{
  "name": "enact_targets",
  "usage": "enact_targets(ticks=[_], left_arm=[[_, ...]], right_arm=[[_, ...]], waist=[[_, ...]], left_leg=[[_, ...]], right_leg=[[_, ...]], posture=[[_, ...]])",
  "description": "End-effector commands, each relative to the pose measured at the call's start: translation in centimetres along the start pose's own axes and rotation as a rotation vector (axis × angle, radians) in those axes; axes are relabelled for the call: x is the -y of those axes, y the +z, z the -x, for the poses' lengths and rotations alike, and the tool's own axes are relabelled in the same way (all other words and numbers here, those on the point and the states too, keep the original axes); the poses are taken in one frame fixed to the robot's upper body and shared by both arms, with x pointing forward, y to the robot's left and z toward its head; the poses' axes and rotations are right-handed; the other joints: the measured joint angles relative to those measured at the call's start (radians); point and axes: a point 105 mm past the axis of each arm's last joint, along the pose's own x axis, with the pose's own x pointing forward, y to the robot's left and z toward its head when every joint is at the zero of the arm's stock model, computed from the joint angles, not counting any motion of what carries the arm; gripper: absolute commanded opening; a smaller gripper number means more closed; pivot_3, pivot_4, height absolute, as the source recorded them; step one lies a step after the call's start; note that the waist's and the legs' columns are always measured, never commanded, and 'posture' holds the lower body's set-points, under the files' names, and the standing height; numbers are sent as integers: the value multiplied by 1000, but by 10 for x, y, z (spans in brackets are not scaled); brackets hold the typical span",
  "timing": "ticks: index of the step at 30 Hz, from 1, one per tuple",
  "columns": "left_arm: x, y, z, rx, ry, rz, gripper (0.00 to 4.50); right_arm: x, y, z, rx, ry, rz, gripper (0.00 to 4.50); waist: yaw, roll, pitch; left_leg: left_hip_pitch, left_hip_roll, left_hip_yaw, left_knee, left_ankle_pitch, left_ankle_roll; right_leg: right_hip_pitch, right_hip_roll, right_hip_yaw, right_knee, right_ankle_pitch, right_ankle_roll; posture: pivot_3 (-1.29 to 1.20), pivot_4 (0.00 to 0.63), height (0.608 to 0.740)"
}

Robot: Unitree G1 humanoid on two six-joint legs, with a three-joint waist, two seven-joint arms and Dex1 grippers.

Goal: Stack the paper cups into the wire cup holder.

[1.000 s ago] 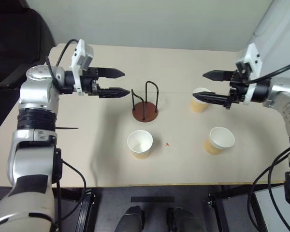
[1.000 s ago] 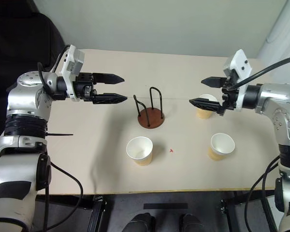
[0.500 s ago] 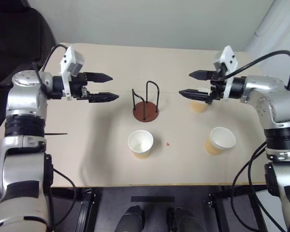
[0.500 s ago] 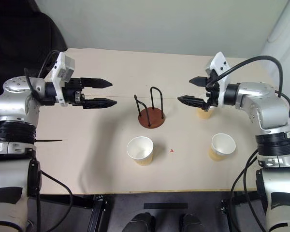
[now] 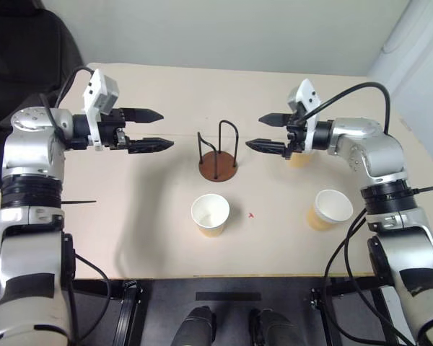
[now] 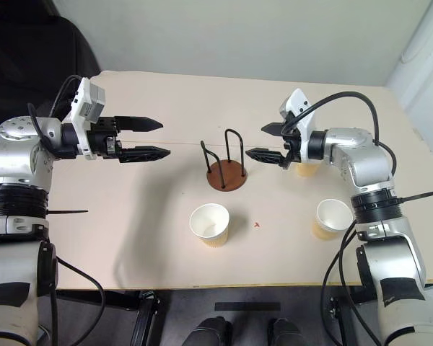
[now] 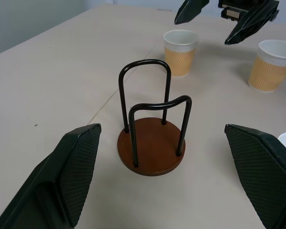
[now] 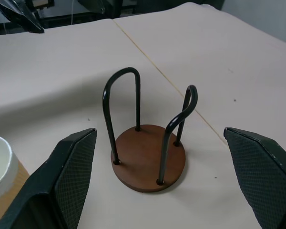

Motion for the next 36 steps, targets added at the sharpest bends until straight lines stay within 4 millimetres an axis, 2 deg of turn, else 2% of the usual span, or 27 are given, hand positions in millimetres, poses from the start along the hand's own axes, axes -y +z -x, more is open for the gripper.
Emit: enact_targets(ticks=[1, 12, 20, 26, 36], left_arm=[[1, 15, 6, 33, 7, -45, 4455], [30, -1, -23, 3, -156, -4, 4455], [26, -5, -41, -29, -148, -16, 4455], [30, -13, -53, -54, -167, -11, 4455], [26, -17, -78, -52, -125, -18, 4455]], right_arm=[[1, 16, 0, 32, 1, 64, 4363], [-12, 32, 32, 19, 2, 128, 4363], [-30, 50, 57, 28, -23, 170, 4363], [-41, 54, 71, 2, -24, 196, 4363], [-45, 59, 76, 12, -51, 198, 4363]], waist=[[0, 0, 0], [3, 0, 0], [5, 0, 0], [4, 0, 0], [5, 0, 0]], left_leg=[[0, 0, 0, 0, 0, 0], [-2, 0, 0, 0, 0, 0], [-2, 0, 0, 1, 1, -1], [-1, 0, 0, 1, 1, -1], [0, 0, 0, 2, 1, -1]], right_leg=[[0, 0, 0, 0, 0, 0], [-1, 0, 0, 0, 0, 0], [-1, 0, 0, 1, 0, 0], [0, 0, 0, 1, 0, 0], [0, 0, 0, 4, 0, 0]], posture=[[0, 150, 740], [0, 150, 740], [0, 150, 740], [0, 150, 740], [0, 150, 740]])
